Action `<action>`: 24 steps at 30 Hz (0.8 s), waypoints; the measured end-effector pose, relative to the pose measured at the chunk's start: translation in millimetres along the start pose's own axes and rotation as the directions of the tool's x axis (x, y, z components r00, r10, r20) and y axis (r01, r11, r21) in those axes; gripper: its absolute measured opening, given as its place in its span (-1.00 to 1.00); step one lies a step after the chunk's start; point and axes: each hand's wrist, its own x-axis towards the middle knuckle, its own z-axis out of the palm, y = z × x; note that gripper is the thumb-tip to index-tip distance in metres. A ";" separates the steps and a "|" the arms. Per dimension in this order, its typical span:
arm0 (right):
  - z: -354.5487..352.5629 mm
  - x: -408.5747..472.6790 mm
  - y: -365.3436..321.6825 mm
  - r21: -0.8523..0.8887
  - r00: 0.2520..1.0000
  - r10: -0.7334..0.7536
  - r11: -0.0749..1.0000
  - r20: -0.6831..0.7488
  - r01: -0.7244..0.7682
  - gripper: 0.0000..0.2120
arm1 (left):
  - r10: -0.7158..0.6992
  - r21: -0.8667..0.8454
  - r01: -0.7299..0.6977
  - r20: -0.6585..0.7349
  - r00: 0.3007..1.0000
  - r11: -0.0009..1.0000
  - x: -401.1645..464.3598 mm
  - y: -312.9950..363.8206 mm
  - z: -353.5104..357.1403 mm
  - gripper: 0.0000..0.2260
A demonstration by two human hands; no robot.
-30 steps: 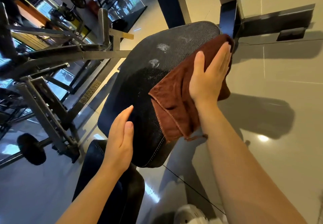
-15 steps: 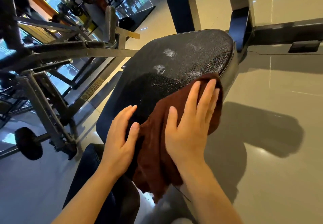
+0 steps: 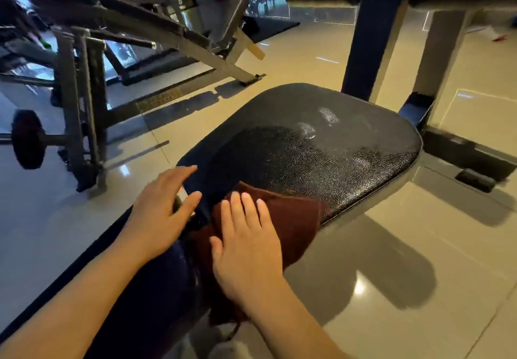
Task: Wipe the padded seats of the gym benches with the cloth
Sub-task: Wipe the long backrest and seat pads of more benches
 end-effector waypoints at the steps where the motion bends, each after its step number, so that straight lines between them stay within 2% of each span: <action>1: -1.9 8.8 1.0 -0.030 0.995 -0.045 0.998 0.092 0.048 -0.39 | -0.022 0.015 0.022 -0.005 1.000 1.000 -4.4 -1.5 -4.1 -0.46; 3: -9.3 30.5 11.3 -0.065 0.979 -0.067 0.995 0.194 0.081 -0.34 | -0.044 0.035 0.044 -0.002 0.999 0.998 -14.1 -8.3 -9.5 -0.47; 6: -20.5 64.5 41.2 -0.119 0.977 0.005 0.993 0.214 0.021 -0.27 | -0.034 0.058 0.033 0.013 0.999 0.998 -29.0 -19.6 -14.3 -0.41; 11: -42.9 72.8 86.4 -0.248 0.961 0.231 0.950 0.150 -0.189 -0.30 | -0.017 0.089 0.017 0.000 1.000 0.996 -36.2 -31.6 -21.7 -0.56; 16: -43.1 16.2 61.0 -0.255 0.941 0.325 0.922 0.097 -0.292 -0.37 | 0.067 0.035 -0.070 0.069 0.995 0.997 -23.6 -17.5 -15.6 -0.53; 18: -36.9 -3.8 41.8 -0.254 0.955 0.271 0.939 0.124 -0.233 -0.34 | 0.100 0.022 -0.102 0.061 0.993 0.995 -12.5 -3.1 -12.1 -0.53; 21: -28.1 2.4 24.5 -0.241 0.984 0.084 0.969 0.157 -0.044 -0.27 | 0.100 0.040 -0.102 0.050 0.994 0.994 1.7 12.8 -2.6 -0.55; 24: -22.5 48.5 26.9 -0.165 0.955 -0.085 0.977 0.285 0.137 -0.35 | 0.043 0.060 -0.047 0.073 0.996 0.997 8.8 17.7 5.9 -0.56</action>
